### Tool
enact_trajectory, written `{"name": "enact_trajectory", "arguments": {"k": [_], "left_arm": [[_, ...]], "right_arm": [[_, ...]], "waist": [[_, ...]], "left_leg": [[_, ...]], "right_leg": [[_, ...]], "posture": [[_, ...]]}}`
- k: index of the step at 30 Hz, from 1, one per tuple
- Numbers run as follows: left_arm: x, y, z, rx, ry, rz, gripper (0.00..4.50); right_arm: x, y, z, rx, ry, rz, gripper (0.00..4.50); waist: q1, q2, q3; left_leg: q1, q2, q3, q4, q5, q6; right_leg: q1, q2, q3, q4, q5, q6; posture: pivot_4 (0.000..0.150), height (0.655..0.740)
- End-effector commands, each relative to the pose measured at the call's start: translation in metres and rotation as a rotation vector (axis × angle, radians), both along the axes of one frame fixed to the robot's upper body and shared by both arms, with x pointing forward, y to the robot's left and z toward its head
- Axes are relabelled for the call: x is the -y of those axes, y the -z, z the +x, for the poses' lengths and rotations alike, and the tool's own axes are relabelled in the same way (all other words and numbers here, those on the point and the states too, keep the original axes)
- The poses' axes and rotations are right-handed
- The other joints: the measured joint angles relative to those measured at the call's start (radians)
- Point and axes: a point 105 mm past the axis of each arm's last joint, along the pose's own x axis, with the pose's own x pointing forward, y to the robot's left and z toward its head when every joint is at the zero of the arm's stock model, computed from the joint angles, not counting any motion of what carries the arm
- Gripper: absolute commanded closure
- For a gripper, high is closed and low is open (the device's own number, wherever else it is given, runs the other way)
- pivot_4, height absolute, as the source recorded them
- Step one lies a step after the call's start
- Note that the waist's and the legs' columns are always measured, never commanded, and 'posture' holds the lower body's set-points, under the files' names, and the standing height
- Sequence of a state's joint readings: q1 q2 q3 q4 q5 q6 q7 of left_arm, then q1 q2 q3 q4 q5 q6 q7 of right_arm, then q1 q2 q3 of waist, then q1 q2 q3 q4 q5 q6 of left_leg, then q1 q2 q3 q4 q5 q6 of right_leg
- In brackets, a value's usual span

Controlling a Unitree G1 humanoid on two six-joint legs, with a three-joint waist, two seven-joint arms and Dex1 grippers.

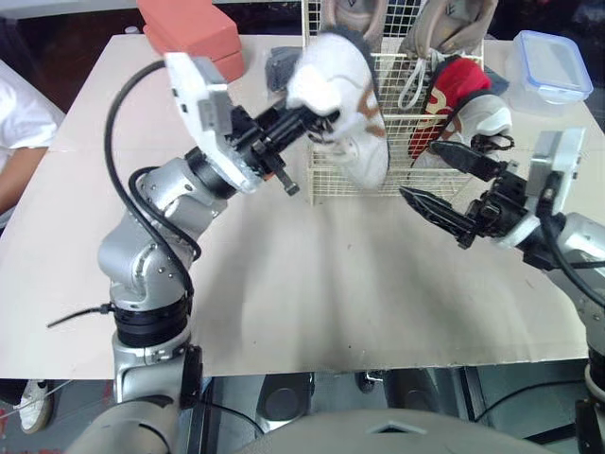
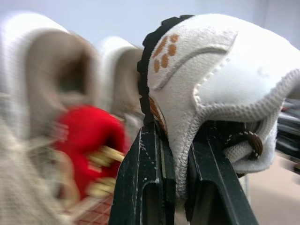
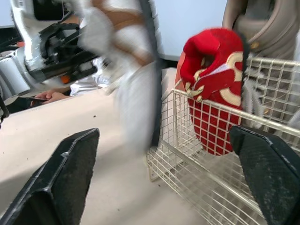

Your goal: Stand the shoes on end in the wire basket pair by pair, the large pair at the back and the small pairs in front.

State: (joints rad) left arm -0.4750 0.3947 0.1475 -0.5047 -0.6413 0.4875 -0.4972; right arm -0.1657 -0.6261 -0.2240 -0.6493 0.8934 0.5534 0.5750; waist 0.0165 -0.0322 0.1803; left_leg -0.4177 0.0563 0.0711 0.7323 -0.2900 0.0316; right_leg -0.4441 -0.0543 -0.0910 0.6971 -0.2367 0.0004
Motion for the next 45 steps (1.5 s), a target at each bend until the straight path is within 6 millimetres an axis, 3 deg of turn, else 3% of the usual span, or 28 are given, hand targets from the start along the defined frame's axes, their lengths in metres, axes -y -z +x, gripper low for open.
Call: {"name": "enact_trajectory", "arguments": {"k": [1, 5, 14, 20, 25, 29, 45], "left_arm": [[-0.007, -0.009, -0.002, 0.084, -0.166, -0.046, 4.50], [-0.011, 0.008, 0.000, 0.050, -0.317, -0.092, 4.50], [-0.010, 0.035, 0.015, -0.012, -0.430, -0.111, 4.50], [0.002, 0.062, 0.011, -0.041, -0.377, 0.019, 4.50], [0.004, 0.066, 0.008, 0.012, -0.390, 0.063, 4.50], [0.001, 0.088, 0.014, -0.104, -0.407, 0.088, 4.50], [0.012, 0.130, 0.031, -0.379, -0.342, 0.200, 4.50]], "right_arm": [[0.011, -0.014, -0.006, 0.129, 0.066, -0.014, 0.03], [0.020, -0.013, -0.007, 0.185, 0.128, -0.020, 0.03], [0.015, -0.001, -0.021, 0.230, 0.128, 0.020, 0.03], [0.015, 0.004, -0.025, 0.227, 0.131, 0.029, 0.03], [0.017, 0.007, -0.026, 0.215, 0.136, 0.032, 0.03], [0.017, 0.010, -0.026, 0.209, 0.138, 0.030, 0.03], [0.016, 0.021, -0.025, 0.199, 0.136, 0.017, 0.03]], "waist": [[0.000, 0.000, 0.000], [0.000, 0.000, 0.000], [0.000, 0.001, -0.001], [0.000, 0.007, -0.006], [-0.003, 0.009, -0.007], [-0.003, 0.010, -0.008], [-0.003, 0.016, -0.016]], "left_leg": [[0.001, 0.000, 0.000, 0.000, 0.000, 0.000], [0.001, 0.000, 0.000, 0.000, -0.001, 0.002], [0.002, 0.000, 0.001, -0.001, -0.002, 0.003], [0.003, 0.000, 0.001, -0.001, -0.002, 0.003], [0.003, 0.000, 0.001, -0.001, -0.002, 0.004], [0.003, 0.000, 0.001, -0.002, -0.002, 0.004], [0.004, 0.000, 0.001, -0.003, -0.002, 0.004]], "right_leg": [[0.000, 0.000, 0.000, 0.000, 0.000, 0.000], [0.000, 0.000, 0.001, 0.000, 0.000, 0.000], [0.000, 0.000, 0.001, 0.000, -0.001, 0.002], [0.001, 0.001, 0.002, 0.001, -0.002, 0.003], [0.001, 0.001, 0.002, 0.001, -0.002, 0.003], [0.001, 0.002, 0.002, 0.000, -0.002, 0.003], [0.001, 0.002, 0.003, 0.000, -0.003, 0.004]], "posture": [[0.150, 0.6860], [0.150, 0.6860], [0.150, 0.6860], [0.150, 0.6860], [0.150, 0.6860], [0.150, 0.6860], [0.150, 0.6860]]}}
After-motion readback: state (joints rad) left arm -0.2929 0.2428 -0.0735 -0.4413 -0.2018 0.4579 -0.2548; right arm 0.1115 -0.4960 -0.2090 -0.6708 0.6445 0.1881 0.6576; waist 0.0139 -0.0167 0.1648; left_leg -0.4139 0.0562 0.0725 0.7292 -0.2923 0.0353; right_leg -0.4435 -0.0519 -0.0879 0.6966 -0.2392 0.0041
